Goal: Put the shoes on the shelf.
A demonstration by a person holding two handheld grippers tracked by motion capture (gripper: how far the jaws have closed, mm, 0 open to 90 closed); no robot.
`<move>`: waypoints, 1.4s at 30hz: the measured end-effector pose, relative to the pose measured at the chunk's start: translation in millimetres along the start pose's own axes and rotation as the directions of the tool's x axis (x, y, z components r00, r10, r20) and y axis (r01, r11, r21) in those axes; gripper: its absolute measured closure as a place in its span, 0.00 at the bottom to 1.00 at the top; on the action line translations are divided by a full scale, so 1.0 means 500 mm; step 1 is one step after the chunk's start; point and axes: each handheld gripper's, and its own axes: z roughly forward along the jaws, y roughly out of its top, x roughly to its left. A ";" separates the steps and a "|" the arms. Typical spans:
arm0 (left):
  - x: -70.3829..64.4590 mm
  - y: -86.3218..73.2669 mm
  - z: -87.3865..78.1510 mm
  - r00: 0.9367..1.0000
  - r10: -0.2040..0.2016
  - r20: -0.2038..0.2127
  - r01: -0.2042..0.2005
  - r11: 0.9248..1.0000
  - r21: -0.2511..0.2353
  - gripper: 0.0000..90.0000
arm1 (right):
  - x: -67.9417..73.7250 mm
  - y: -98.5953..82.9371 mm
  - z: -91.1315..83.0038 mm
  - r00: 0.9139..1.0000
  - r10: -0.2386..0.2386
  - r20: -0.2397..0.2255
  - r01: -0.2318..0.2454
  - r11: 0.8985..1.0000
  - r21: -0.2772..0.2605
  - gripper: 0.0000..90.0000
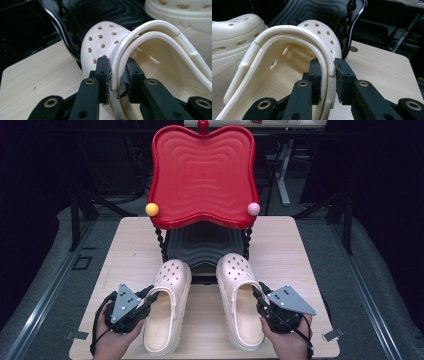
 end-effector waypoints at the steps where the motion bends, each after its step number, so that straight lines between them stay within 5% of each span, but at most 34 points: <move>1: -0.002 0.007 0.005 1.000 0.006 0.004 -0.006 1.000 -0.002 0.84 | 0.002 0.004 0.005 1.000 -0.008 0.000 0.008 1.000 0.004 0.84; 7: -0.006 0.040 0.039 0.999 0.034 0.000 -0.034 0.999 -0.011 0.84 | 0.009 0.023 0.042 1.000 -0.016 -0.007 0.016 1.000 0.004 0.84; 16: -0.001 0.060 0.073 0.999 0.025 -0.019 -0.025 1.000 -0.003 0.84 | 0.018 0.036 0.083 0.999 -0.043 -0.001 0.043 0.999 0.007 0.84; 42: 0.003 0.086 0.125 0.999 0.014 -0.031 -0.014 1.000 0.006 0.85 | 0.036 0.050 0.128 0.999 -0.043 0.014 0.042 0.999 0.019 0.84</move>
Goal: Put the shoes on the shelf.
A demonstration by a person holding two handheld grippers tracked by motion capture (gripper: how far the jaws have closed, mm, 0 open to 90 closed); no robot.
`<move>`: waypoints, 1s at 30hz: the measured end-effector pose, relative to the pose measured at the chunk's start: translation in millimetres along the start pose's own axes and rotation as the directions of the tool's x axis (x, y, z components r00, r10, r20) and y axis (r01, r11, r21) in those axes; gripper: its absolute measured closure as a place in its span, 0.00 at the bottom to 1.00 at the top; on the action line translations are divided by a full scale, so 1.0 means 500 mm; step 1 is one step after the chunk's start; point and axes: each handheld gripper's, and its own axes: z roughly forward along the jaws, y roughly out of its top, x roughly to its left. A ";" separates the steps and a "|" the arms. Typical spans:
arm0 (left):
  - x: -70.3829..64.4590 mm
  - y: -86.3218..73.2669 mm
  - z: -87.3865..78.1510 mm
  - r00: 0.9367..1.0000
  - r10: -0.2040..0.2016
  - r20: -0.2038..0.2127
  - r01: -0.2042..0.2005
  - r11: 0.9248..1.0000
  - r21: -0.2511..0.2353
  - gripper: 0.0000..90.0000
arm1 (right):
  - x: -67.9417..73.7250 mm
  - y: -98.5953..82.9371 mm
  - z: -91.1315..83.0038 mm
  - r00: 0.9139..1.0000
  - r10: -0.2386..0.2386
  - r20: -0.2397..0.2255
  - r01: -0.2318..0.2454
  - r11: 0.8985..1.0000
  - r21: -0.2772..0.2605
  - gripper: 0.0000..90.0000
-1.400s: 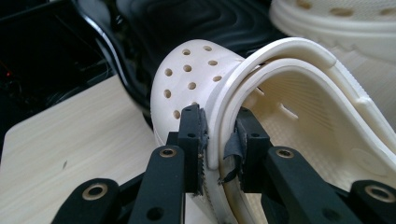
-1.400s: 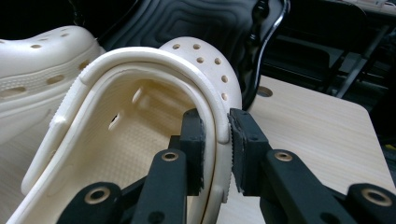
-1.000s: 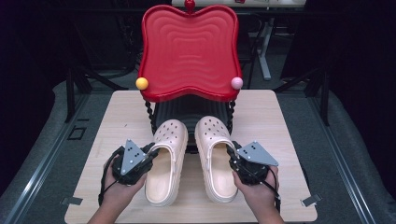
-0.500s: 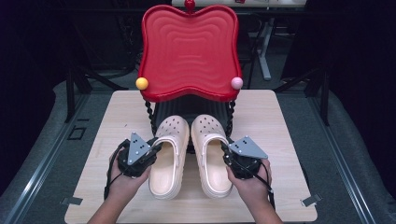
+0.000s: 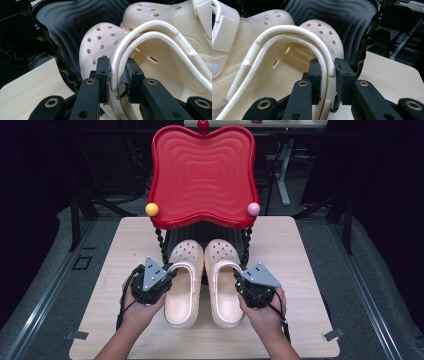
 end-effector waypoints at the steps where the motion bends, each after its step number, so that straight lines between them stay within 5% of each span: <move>1: 0.002 0.004 0.007 1.000 0.000 -0.003 0.000 1.000 0.002 0.85 | -0.001 0.001 0.004 1.000 0.003 0.004 -0.003 1.000 -0.006 0.84; 13: 0.012 0.031 0.074 0.999 0.005 -0.040 -0.005 1.000 -0.003 0.85 | -0.017 0.024 0.062 0.998 0.052 0.022 -0.052 0.999 -0.006 0.84; 30: 0.027 0.055 0.119 0.995 -0.004 -0.096 0.003 1.000 -0.014 0.83 | -0.019 0.056 0.119 0.998 0.001 0.060 -0.001 1.000 0.003 0.83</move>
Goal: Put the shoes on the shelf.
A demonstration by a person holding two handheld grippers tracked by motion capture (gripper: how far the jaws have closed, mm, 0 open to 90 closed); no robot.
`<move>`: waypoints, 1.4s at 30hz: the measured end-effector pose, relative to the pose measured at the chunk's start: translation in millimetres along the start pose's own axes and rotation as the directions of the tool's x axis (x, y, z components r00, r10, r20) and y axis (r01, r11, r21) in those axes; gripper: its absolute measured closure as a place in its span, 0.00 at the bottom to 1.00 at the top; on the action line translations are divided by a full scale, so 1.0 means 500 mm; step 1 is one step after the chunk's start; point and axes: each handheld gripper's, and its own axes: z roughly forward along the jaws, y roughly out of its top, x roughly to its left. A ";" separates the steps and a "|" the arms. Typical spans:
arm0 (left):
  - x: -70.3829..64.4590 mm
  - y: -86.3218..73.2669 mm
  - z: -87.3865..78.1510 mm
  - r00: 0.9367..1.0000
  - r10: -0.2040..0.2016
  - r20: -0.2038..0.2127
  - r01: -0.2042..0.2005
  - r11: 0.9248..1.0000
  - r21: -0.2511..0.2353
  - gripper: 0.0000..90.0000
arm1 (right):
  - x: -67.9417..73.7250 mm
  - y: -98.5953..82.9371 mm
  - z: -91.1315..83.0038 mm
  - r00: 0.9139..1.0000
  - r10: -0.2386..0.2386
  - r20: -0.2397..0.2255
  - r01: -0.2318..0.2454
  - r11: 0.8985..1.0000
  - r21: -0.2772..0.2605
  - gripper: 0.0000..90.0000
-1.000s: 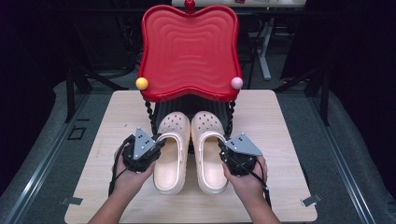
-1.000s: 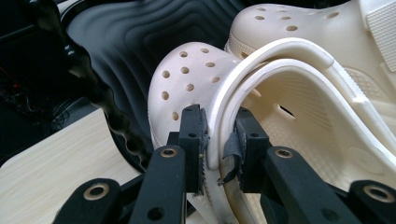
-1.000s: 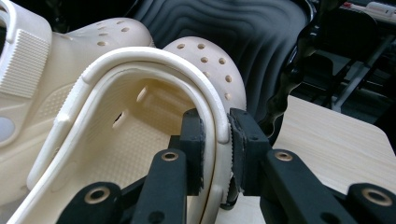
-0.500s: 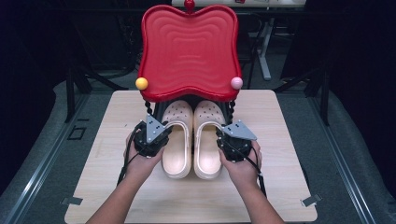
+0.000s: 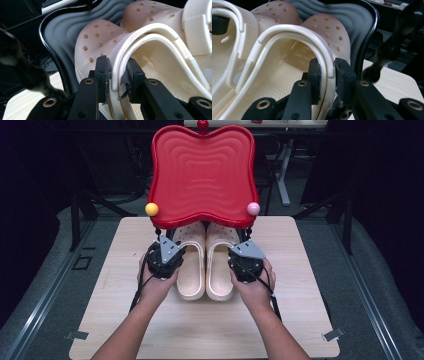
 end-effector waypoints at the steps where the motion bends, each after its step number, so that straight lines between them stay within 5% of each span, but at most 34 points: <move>1: -0.001 0.002 0.002 1.000 0.009 -0.003 -0.009 1.000 0.003 0.83 | 0.000 0.002 0.003 1.000 -0.001 0.000 0.001 1.000 0.002 0.83; 17: 0.000 -0.012 -0.002 0.998 -0.051 0.045 0.053 0.997 -0.047 0.71 | 0.004 -0.004 0.007 0.996 0.076 -0.050 -0.076 0.997 0.007 0.77; 42: 0.016 -0.016 -0.020 0.985 -0.151 0.085 0.156 0.986 -0.058 0.53 | -0.005 -0.005 -0.014 0.995 0.023 -0.093 -0.023 1.000 0.000 0.67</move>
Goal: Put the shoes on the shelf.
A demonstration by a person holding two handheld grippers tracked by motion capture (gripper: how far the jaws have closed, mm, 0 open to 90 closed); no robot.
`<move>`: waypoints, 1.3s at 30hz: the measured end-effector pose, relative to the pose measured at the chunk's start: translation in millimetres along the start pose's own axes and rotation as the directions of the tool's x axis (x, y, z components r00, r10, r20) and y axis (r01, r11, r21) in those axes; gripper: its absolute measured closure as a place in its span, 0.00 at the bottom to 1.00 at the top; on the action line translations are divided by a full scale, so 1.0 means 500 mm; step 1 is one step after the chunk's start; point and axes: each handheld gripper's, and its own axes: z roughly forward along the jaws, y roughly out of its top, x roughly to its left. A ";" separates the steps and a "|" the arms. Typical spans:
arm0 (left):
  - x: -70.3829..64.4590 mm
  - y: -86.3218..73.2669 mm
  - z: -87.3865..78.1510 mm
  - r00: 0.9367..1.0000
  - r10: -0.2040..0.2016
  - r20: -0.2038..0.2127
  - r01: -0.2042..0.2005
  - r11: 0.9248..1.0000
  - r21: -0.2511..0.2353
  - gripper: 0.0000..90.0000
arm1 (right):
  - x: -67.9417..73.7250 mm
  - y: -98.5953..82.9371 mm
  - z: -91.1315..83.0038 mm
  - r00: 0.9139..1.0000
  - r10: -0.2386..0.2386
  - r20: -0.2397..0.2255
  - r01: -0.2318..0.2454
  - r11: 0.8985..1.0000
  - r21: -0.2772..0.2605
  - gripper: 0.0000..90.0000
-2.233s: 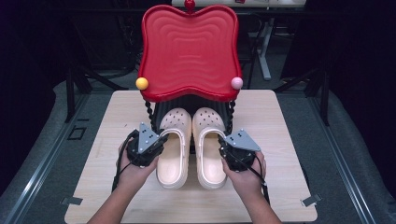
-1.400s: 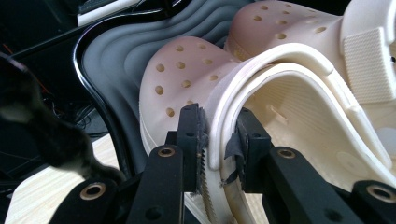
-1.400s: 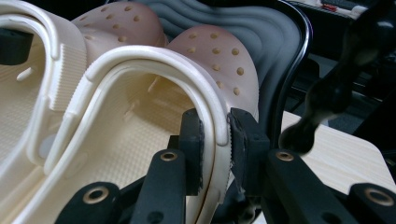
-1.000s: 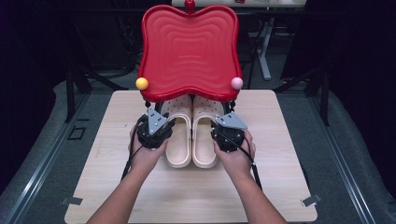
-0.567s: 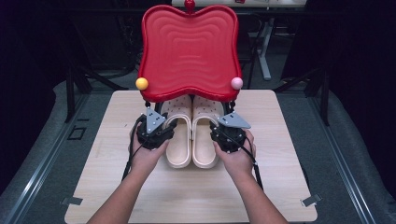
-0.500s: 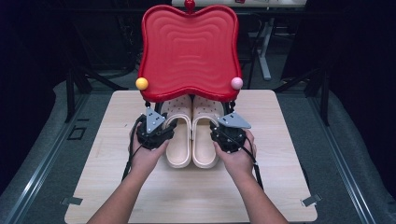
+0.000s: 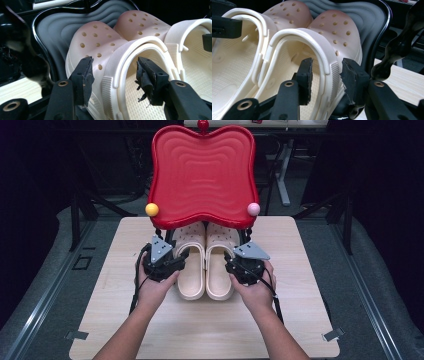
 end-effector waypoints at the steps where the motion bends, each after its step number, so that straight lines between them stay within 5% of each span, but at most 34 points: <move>1: 0.001 0.000 -0.002 1.000 0.002 0.001 -0.002 1.000 0.002 0.52 | 0.001 0.000 -0.002 1.000 -0.004 0.003 0.004 1.000 0.003 0.67; 15: -0.010 -0.020 -0.045 1.000 -0.002 0.021 0.002 1.000 -0.010 0.51 | -0.008 -0.013 -0.043 1.000 -0.022 0.004 0.022 1.000 -0.017 0.65; 26: -0.012 -0.062 -0.052 0.998 -0.064 0.008 0.064 0.998 0.004 0.54 | 0.001 -0.051 -0.042 1.000 0.000 -0.020 0.001 1.000 0.014 0.68; 32: -0.016 -0.077 -0.040 0.998 -0.064 -0.005 0.064 0.997 0.041 0.68 | 0.008 -0.065 -0.025 0.999 0.032 -0.020 -0.031 0.999 0.041 0.70; 39: -0.014 -0.079 -0.035 0.997 -0.080 -0.011 0.080 0.997 0.022 0.76 | 0.007 -0.071 -0.013 0.995 0.093 -0.021 -0.092 0.995 0.044 0.79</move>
